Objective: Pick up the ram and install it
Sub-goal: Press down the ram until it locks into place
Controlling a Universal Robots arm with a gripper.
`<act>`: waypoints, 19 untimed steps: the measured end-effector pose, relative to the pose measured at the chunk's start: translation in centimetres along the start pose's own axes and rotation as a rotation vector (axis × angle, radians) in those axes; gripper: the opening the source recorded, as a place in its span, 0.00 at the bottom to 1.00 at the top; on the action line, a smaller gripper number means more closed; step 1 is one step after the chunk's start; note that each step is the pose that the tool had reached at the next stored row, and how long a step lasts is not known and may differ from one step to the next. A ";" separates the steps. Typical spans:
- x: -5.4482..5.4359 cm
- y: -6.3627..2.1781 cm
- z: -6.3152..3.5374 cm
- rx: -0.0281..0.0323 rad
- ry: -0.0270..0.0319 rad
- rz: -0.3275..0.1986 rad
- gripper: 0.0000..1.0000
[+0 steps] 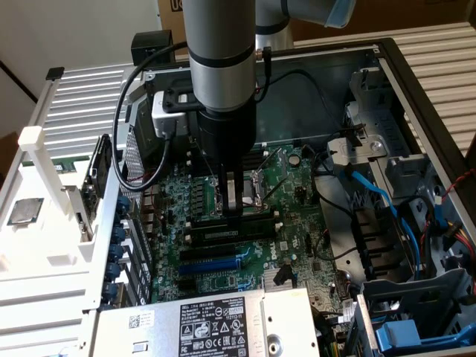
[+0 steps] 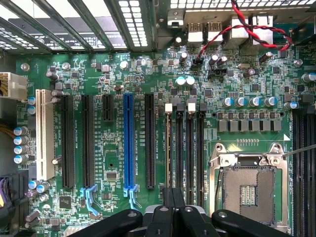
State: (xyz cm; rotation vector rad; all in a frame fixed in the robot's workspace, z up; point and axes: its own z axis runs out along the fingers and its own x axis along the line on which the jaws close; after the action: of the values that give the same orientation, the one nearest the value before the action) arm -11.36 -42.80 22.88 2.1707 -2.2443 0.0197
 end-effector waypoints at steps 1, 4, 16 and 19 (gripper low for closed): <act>0.0 0.00 0.03 0.0000 -0.0001 0.000 0.11; 0.0 0.00 0.15 0.0002 -0.0002 0.000 0.11; 0.0 0.01 -0.68 0.0003 -0.0006 0.000 0.11; 0.0 0.01 -1.12 0.0002 -0.0004 0.000 0.11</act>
State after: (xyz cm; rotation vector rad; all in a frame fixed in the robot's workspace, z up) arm -11.37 -42.80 24.00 2.1709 -2.2446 0.0195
